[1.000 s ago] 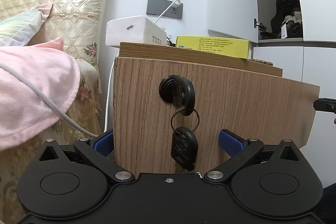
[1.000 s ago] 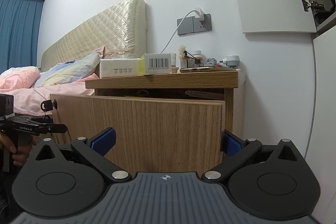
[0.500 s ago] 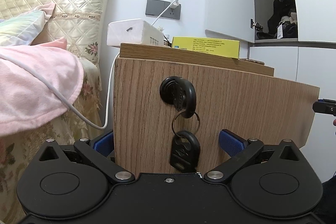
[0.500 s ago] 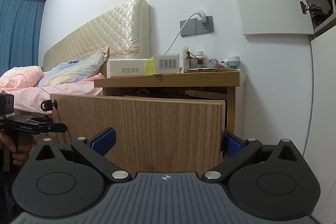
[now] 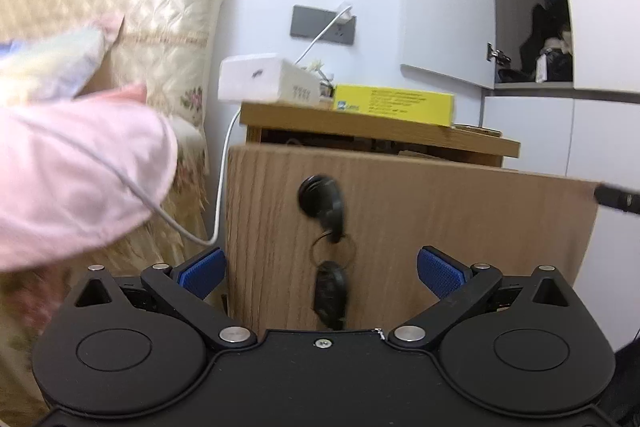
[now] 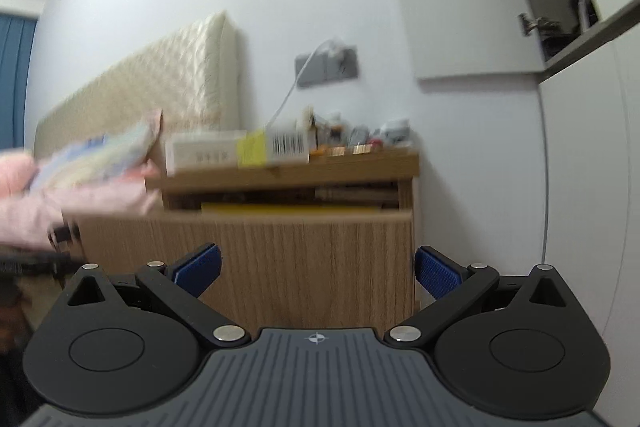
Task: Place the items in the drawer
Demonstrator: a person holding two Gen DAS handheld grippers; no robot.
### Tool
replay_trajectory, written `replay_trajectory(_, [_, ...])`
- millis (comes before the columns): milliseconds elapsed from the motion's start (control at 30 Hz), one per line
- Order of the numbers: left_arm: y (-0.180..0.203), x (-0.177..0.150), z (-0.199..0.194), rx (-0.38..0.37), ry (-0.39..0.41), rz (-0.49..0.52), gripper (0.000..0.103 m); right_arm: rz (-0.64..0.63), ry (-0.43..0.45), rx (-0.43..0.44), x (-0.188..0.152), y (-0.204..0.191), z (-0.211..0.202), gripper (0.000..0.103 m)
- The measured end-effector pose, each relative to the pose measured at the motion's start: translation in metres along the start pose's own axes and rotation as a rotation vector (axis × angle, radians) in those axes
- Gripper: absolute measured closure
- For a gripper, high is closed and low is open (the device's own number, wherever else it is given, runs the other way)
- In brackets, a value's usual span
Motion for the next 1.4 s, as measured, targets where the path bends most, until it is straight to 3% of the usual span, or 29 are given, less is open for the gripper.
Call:
replay_trajectory(433, [0.042, 0.05, -0.078, 0.039, 0.051, 0.003, 0.001, 0.094, 0.035, -0.143, 0.033, -0.067, -0.073, 0.0])
replay_trajectory(967, [0.047, 0.067, -0.111, 0.112, 0.07, -0.009, 0.001, 0.072, 0.06, -0.091, 0.054, -0.128, -0.095, 0.0])
replay_trajectory(1133, [0.042, 0.074, -0.112, 0.162, 0.076, -0.013, 0.001, 0.084, 0.082, -0.077, 0.061, -0.132, -0.087, 0.0])
replay_trajectory(1400, [0.036, 0.08, -0.116, 0.16, 0.114, -0.032, 0.001, 0.084, 0.081, -0.059, 0.065, -0.129, -0.065, 0.0])
Point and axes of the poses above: each gripper's, at about its wrist camera, not at the fingertips, and z roughly the way its jaws point, y to its right, x to its top, the point moved 3 cm from there along z, roughly the way its jaws point, and after that the axes turned 1 degree about x, right-handed, at the moved point
